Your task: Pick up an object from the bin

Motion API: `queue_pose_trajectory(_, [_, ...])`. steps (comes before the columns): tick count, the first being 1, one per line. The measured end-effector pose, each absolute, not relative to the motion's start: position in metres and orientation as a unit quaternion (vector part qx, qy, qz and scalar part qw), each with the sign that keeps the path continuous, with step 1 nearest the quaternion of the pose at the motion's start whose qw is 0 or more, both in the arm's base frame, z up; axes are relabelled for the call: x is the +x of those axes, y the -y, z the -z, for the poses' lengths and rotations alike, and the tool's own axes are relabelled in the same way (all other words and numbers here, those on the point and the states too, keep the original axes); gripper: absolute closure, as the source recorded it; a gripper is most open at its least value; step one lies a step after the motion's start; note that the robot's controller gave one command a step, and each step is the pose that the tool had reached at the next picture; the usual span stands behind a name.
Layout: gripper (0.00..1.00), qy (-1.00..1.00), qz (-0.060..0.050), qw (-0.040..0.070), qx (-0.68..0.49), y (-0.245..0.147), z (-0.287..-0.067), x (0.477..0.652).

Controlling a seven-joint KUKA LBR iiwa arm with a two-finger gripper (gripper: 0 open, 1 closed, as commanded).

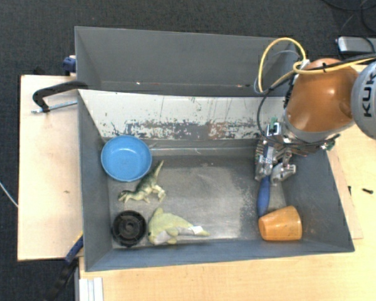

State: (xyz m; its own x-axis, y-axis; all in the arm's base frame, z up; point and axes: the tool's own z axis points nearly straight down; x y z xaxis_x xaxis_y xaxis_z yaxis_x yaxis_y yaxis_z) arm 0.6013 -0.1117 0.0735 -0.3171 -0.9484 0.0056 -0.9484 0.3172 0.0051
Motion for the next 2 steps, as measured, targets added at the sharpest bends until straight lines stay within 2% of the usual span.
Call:
queue_pose_trajectory(1, [1.0,0.813,0.001,0.001,0.583,0.111,-0.074,0.601])
queue_pose_trajectory(2, [1.0,0.814,-0.003,-0.005,0.581,0.11,-0.165,0.604])
